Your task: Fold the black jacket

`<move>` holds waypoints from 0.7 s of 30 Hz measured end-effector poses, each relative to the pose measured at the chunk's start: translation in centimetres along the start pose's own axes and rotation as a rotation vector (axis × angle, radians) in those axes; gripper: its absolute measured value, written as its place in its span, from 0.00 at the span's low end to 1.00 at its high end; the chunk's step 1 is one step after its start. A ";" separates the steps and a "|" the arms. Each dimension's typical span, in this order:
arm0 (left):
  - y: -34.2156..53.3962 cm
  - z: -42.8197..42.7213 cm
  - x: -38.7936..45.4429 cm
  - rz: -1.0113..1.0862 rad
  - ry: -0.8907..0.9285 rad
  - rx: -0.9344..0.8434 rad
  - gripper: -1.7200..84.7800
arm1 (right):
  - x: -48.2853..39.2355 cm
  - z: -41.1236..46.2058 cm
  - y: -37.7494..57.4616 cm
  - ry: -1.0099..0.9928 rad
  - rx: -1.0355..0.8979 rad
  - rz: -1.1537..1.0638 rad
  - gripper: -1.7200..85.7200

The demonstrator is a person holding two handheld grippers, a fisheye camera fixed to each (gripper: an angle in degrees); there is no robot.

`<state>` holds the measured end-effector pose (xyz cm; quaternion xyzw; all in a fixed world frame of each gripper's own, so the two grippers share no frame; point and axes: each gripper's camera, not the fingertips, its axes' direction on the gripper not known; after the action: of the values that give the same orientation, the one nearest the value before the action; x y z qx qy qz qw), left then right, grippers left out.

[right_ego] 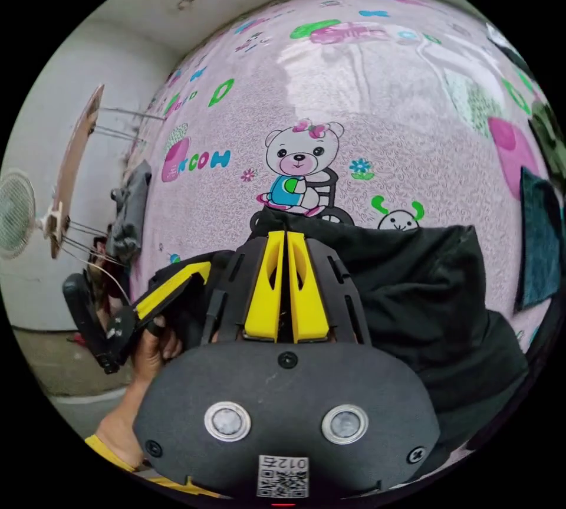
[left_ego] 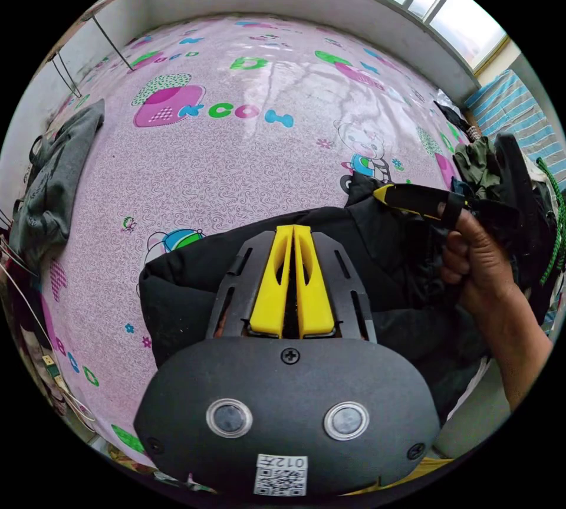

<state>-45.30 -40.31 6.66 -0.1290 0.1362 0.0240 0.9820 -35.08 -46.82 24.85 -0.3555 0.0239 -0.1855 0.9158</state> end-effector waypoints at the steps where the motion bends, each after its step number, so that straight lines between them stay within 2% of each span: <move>1: -0.2 0.2 0.3 0.007 -0.009 0.005 0.02 | -1.6 0.1 0.2 0.103 -0.005 -0.104 0.03; 4: -1.0 0.7 0.6 0.006 0.002 0.007 0.02 | -4.5 0.7 1.3 0.306 -0.013 -0.303 0.03; 5: -1.3 0.9 0.6 0.001 0.016 0.004 0.02 | -4.6 0.7 1.5 0.320 -0.017 -0.319 0.03; 8: -2.5 1.5 -0.5 -0.051 0.124 -0.045 0.02 | -3.7 -1.1 2.2 0.218 -0.005 -0.290 0.03; 10: -3.2 1.5 -1.2 -0.093 0.188 -0.082 0.02 | -2.3 -4.4 3.8 0.128 0.078 -0.303 0.03; 12: -3.3 -0.3 -0.5 -0.083 0.179 0.017 0.02 | -0.8 -6.9 5.5 0.179 0.132 -0.299 0.02; 13: -3.5 -1.6 1.0 -0.024 0.170 0.082 0.02 | 0.6 -8.2 6.8 0.215 0.142 -0.282 0.02; 15: -4.5 -2.6 4.5 0.104 0.187 0.104 0.02 | 3.2 -9.4 8.9 0.228 0.104 -0.246 0.03; 17: -6.4 -2.4 10.1 0.263 0.224 0.078 0.03 | 5.9 -9.9 11.4 0.182 0.059 -0.208 0.03; 21: -9.9 0.7 16.7 0.374 0.261 -0.035 0.06 | 10.2 -10.6 16.9 0.156 0.108 -0.134 0.03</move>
<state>-28.24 -49.53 5.15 -0.1207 0.2831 0.1909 0.9321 -21.97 -45.81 6.64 -0.2910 0.0614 -0.2746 0.9144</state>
